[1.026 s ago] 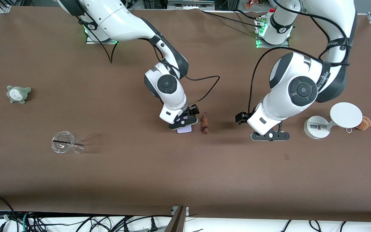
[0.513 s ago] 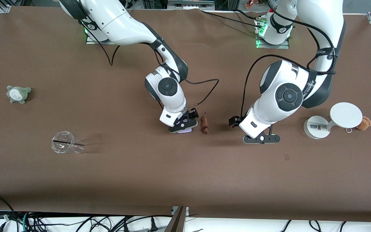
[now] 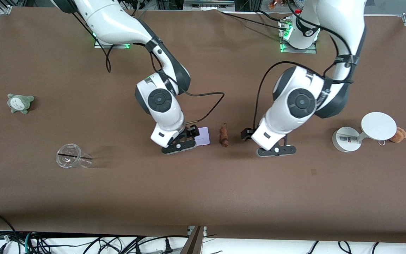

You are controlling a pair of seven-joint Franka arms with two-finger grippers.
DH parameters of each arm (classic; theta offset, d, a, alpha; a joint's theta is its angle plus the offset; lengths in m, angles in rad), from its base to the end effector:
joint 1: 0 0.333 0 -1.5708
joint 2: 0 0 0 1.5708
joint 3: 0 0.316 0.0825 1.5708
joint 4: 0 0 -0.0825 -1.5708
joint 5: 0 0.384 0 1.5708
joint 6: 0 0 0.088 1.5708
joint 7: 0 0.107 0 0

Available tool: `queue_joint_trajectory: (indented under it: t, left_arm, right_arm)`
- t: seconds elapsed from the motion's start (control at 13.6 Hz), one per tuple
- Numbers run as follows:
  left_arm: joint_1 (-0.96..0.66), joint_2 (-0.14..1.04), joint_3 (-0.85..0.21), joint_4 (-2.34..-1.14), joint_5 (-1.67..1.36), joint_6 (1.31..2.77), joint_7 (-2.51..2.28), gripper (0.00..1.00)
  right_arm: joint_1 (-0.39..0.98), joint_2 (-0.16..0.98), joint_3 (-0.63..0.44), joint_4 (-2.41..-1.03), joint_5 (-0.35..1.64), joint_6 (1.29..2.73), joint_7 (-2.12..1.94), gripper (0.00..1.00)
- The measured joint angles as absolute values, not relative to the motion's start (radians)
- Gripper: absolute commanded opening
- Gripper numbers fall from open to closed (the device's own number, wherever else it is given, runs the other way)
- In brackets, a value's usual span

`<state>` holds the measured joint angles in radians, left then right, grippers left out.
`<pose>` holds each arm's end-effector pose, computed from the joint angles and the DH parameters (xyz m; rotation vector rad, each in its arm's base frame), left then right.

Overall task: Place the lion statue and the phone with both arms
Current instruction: 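Lower the right gripper over the phone while the left gripper lowers onto the lion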

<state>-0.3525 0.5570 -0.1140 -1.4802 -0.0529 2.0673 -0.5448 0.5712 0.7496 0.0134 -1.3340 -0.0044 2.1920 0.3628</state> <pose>0.6374 -0.3089 0.3566 3.0264 0.1831 -0.0344 0.6267 0.4117 0.2948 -3.0654 -0.3387 -0.1453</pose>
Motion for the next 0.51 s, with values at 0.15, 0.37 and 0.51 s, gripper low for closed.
queue_joint_trajectory:
  t: [0.15, 0.37, 0.51]
  left_arm:
    - [-0.383, 0.569, -0.114, -1.521, -0.053, 2.143, -0.59, 1.0]
    - [-0.418, 0.587, -0.114, -1.562, -0.052, 2.209, -0.62, 1.0]
    - [-0.435, 0.603, -0.114, -1.57, -0.043, 2.221, -0.629, 1.0]
  right_arm:
    - [0.537, 0.732, 0.007, -1.335, -0.004, 2.149, 0.332, 1.0]
    - [0.515, 0.725, 0.007, -1.336, -0.004, 2.132, 0.311, 1.0]
    - [0.515, 0.725, 0.008, -1.339, -0.004, 2.132, 0.311, 1.0]
